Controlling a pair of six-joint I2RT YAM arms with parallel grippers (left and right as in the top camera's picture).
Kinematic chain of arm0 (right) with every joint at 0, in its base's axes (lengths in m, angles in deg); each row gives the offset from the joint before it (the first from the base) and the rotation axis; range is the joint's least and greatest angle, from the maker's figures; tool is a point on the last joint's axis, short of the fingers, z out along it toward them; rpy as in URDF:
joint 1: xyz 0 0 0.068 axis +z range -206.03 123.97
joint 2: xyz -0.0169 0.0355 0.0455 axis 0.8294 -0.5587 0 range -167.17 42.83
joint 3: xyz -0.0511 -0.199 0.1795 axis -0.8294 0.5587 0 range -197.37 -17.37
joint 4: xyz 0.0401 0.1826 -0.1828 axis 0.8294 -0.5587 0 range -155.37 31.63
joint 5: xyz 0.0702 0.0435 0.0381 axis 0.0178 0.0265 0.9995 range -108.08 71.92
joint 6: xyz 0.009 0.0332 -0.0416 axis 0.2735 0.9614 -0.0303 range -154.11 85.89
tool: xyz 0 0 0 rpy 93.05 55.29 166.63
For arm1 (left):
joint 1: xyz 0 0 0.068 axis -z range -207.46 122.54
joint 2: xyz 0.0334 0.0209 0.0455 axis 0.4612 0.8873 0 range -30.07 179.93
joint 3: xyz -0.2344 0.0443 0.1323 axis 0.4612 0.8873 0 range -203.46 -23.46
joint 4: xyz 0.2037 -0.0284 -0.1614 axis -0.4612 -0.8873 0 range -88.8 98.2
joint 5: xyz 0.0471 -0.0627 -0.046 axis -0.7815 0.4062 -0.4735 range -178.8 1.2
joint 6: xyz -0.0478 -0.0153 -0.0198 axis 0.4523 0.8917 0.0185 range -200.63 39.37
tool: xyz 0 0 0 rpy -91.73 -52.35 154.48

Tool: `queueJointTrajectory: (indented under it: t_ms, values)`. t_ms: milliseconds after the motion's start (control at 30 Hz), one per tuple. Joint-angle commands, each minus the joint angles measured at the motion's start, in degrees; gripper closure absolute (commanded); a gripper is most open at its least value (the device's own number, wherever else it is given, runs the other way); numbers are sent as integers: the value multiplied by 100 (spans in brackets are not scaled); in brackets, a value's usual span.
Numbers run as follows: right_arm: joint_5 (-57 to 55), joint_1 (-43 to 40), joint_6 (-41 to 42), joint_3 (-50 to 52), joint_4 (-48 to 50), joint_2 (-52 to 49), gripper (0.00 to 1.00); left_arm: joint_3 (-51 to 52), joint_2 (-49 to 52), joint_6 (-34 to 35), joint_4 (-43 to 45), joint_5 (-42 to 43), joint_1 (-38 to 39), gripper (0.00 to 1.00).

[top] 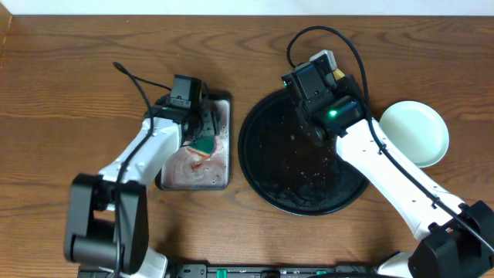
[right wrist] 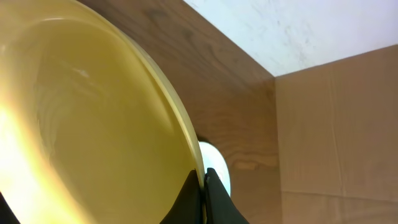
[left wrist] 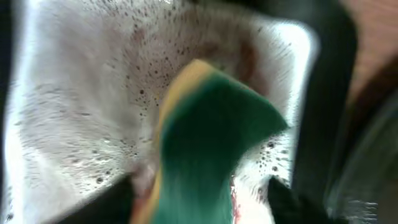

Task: Clean dirty plates on tray and stack at the side
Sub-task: 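Carry the yellow plate right and stack it on the green plates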

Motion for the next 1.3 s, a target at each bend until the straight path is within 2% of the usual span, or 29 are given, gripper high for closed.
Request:
queueJointTrajectory:
  t_ms: [0, 167, 333, 500, 667, 767, 800, 900, 967, 1100, 1133, 1267]
  values:
    - [-197, 164, -317, -22, 118, 179, 99, -131, -105, 212, -361, 7, -15, 20]
    - [-485, 402, -640, -22, 234, 260, 99, -39, -101, 210, -1016, 7, -13, 19]
    - [-1158, 566, -708, -22, 262, 426, 99, 70, -101, 210, -1143, 7, -15, 19]
    - [-1379, 704, -1233, -22, 323, 560, 99, 70, -101, 210, -1134, 7, -13, 19]
    - [-1377, 789, -1200, -22, 337, 570, 99, 70, -101, 210, -1137, 4, -15, 19]
    - [-1283, 671, -507, -22, 415, 570, 99, 70, -101, 210, -1134, 4, -13, 19]
    - [-723, 420, 55, -20, 389, 570, 99, 70, -101, 210, -1134, 4, -13, 19]
    - [1257, -426, 938, -15, 164, 562, 99, 70, -101, 210, -1137, 4, -15, 19]
    - [2562, -1283, 1641, 42, -7, 553, 99, 70, -101, 210, -1134, 4, -15, 19]
    - [3722, -2577, 2369, 122, -262, 551, 99, 70, -101, 210, -1134, 4, -15, 19]
    - [4092, -3126, 2564, 151, -372, 551, 99, 70, -101, 210, -1132, 4, -15, 19]
    - [4859, -4553, 2885, 514, -455, 551, 99, 70, -101, 210, -1132, 4, -13, 19]
